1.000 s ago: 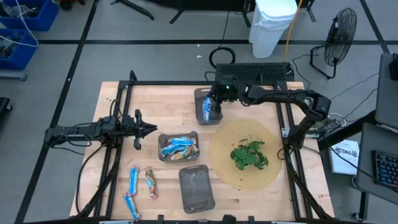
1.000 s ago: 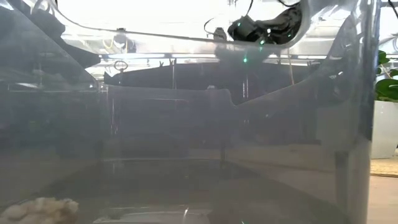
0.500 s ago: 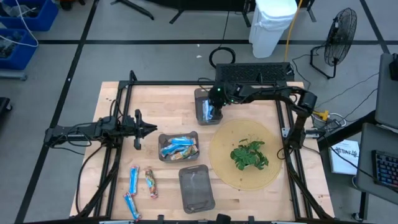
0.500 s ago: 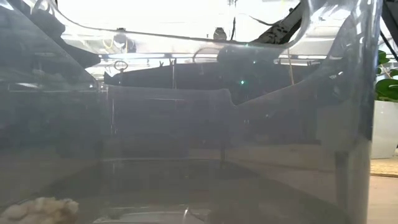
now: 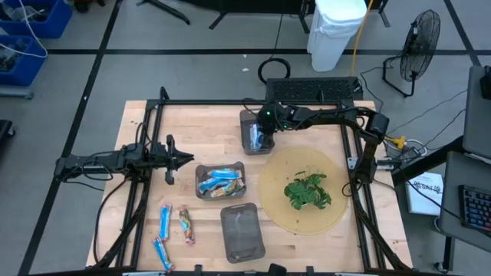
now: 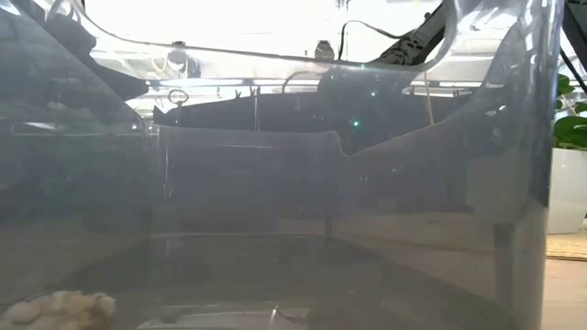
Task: Pick and place Granola Bars by type
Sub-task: Put the blue granola bar into the top black bin
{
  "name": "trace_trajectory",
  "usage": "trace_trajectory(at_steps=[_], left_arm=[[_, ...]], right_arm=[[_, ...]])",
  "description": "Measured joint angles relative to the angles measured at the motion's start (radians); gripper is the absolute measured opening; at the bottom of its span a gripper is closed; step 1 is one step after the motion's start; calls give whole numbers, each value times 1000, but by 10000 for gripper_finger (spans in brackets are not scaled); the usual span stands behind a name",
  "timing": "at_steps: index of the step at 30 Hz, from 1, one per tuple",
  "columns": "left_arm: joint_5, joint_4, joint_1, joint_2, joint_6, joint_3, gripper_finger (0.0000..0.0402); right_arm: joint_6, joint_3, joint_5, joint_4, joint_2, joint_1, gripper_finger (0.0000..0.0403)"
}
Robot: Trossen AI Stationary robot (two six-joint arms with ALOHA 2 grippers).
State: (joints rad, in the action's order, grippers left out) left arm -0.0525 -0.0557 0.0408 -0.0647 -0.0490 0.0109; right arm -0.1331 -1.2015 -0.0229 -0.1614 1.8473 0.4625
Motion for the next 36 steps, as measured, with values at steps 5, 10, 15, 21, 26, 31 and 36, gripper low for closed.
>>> trace_trajectory(at_steps=[5, 10, 15, 21, 26, 31, 36], left_arm=[[0, 0, 0, 0, 0, 0, 47], [0, 0, 0, 0, 0, 0, 47], [0, 0, 0, 0, 0, 0, 47], [0, 0, 0, 0, 0, 0, 47], [0, 0, 0, 0, 0, 0, 47], [0, 0, 0, 0, 0, 0, 47], [0, 0, 0, 0, 0, 0, 47]], right_arm=[[24, 0, -3, 8, -1, 0, 94], [15, 1, 3, 4, -10, 0, 130], [14, 2, 74, 14, -66, 0, 149], [-3, 1, 205, -17, -163, 26, 152], [40, -19, 280, -128, -209, 133, 153], [194, -137, 142, -418, -183, 291, 148], [237, -199, 123, -550, -145, 373, 148]])
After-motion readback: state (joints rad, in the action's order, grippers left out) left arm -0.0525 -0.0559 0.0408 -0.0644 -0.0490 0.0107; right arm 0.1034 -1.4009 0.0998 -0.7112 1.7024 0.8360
